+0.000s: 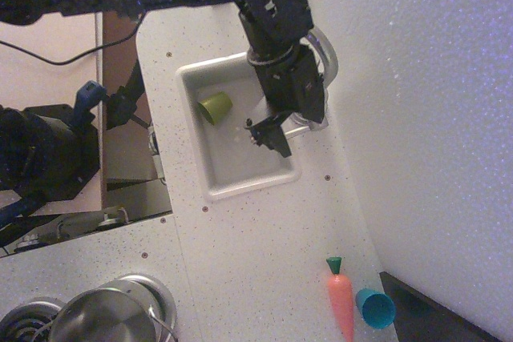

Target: Turn faucet left

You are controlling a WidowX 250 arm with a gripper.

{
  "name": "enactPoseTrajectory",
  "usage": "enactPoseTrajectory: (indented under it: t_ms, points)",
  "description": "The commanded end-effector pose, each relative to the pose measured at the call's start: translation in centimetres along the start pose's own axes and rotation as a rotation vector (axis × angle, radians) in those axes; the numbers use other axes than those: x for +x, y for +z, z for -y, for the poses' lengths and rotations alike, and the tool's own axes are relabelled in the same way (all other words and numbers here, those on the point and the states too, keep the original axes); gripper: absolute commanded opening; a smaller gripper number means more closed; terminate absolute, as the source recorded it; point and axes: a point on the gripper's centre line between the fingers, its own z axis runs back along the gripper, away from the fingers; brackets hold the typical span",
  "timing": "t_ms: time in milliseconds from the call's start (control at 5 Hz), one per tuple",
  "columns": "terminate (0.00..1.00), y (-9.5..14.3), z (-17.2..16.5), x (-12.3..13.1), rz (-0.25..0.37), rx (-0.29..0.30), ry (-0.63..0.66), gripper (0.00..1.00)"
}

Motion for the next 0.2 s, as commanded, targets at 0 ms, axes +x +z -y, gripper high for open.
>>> enactPoseTrajectory:
  t_ms: [0]
  points:
    - [1.00,0.83,0.00,1.11,0.019,0.026,-0.014,1.00]
